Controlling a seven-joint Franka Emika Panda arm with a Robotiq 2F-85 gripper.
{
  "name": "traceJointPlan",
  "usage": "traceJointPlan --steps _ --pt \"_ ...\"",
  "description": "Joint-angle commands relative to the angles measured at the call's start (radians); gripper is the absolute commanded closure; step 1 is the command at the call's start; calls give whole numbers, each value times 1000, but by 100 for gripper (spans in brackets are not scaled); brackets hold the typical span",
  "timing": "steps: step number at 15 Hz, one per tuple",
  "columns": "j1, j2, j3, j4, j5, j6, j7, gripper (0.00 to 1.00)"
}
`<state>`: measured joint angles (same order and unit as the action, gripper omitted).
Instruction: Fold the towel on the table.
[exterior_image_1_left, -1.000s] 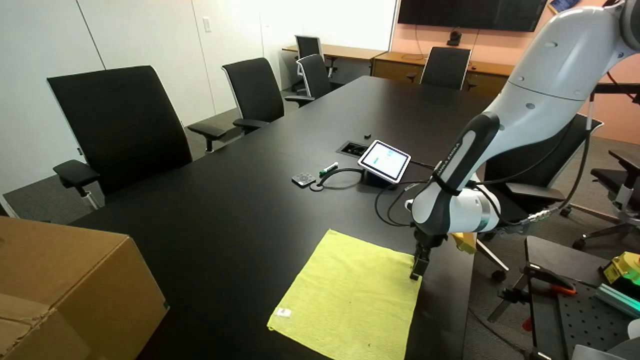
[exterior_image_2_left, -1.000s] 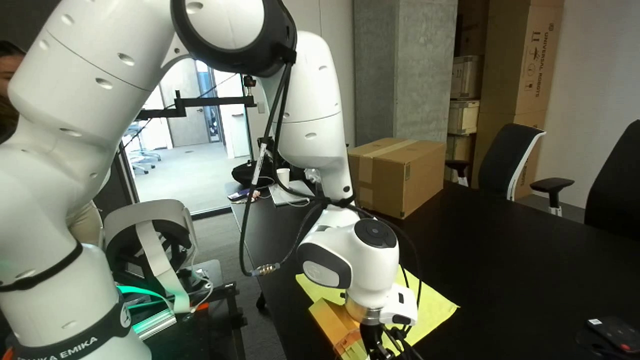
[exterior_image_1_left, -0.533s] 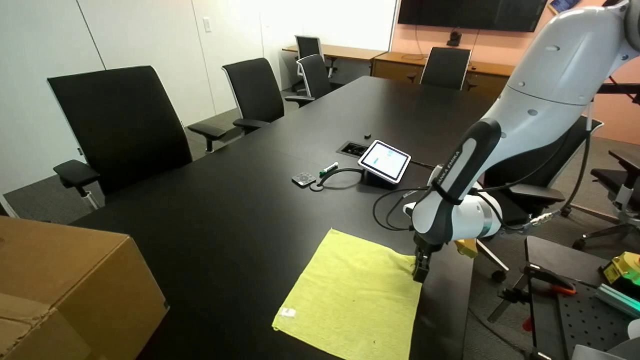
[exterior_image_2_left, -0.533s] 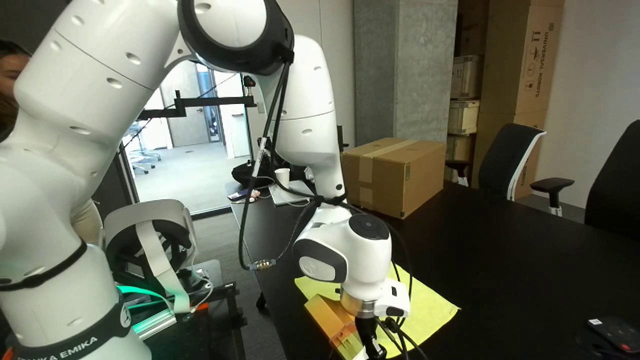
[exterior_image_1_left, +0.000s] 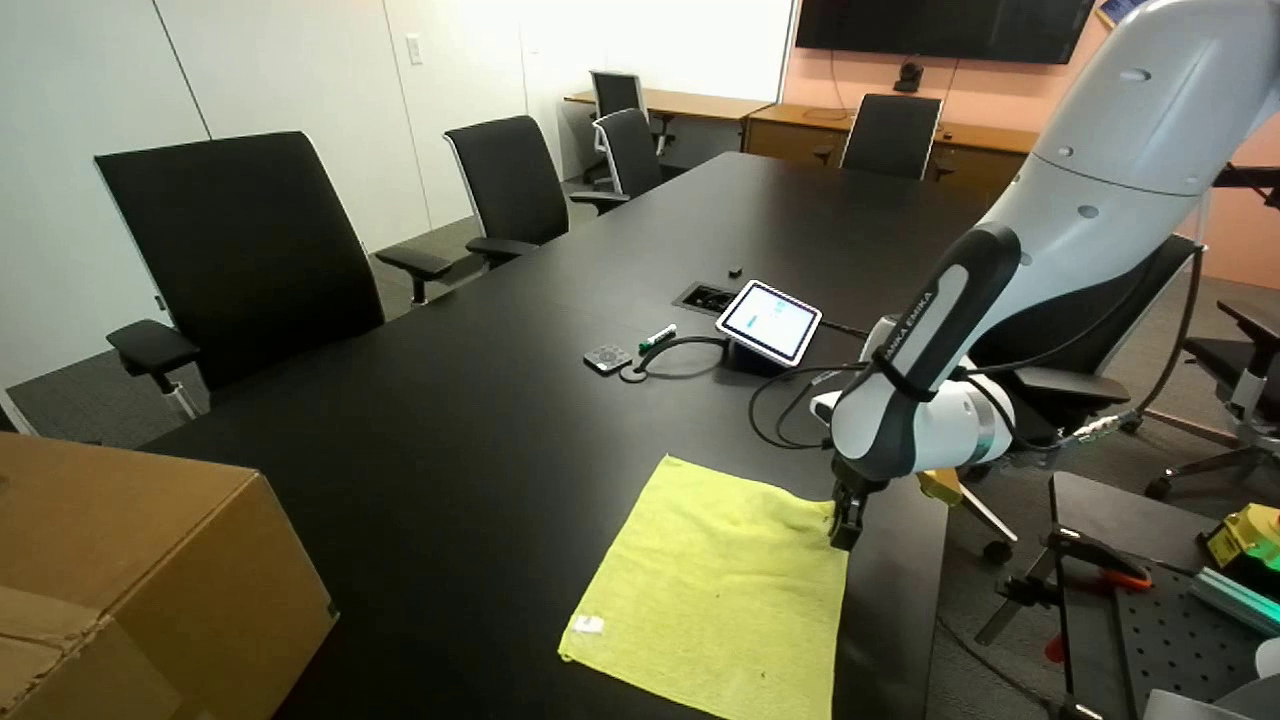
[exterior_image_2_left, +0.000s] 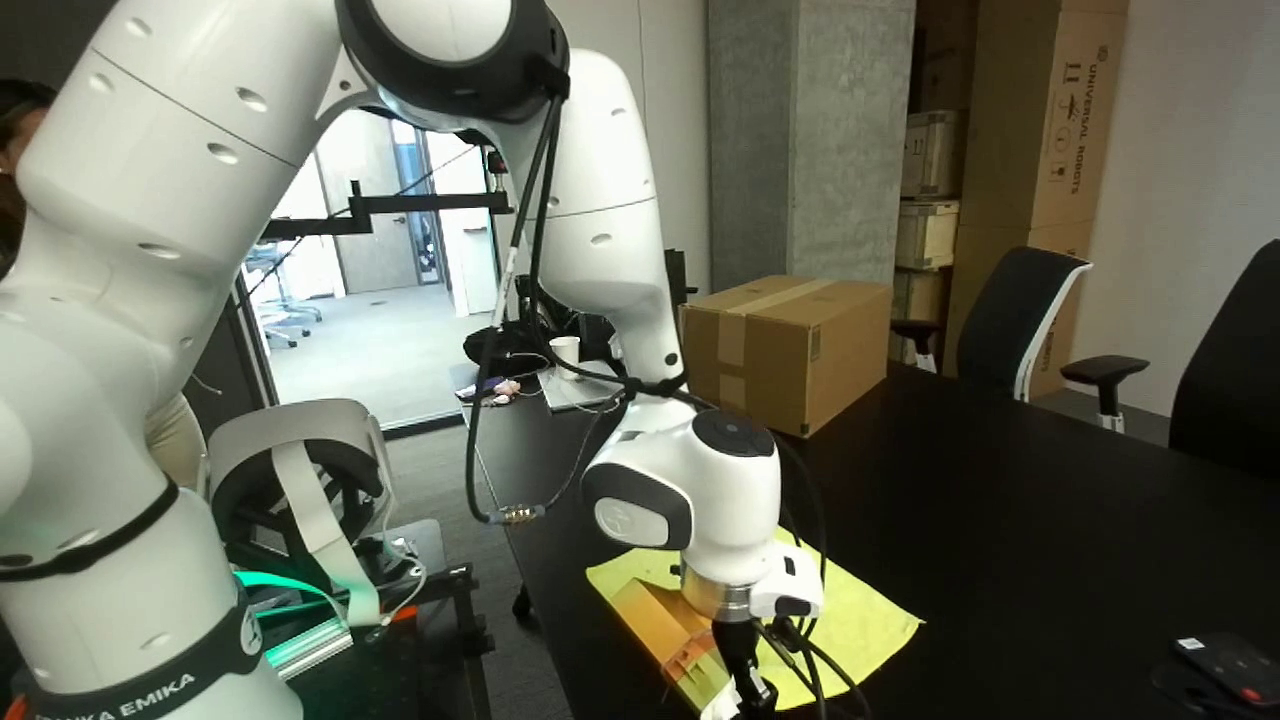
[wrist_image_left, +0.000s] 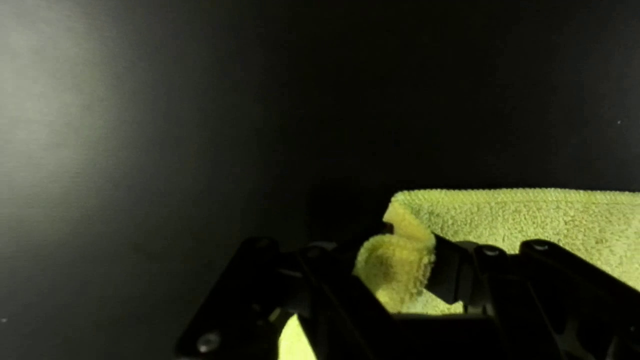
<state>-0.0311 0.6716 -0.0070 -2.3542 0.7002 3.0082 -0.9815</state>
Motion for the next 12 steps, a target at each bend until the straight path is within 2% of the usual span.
traceJointPlan --steps 1,5,9,12 --pt "49 -74 -53 -8 -12 -12 39 94" --pt "109 -72 -113 79 -16 -39 118 95" --pt "167 -60 -140 185 -18 -90 215 98" --pt "219 -25 -158 272 -29 -88 287 97"
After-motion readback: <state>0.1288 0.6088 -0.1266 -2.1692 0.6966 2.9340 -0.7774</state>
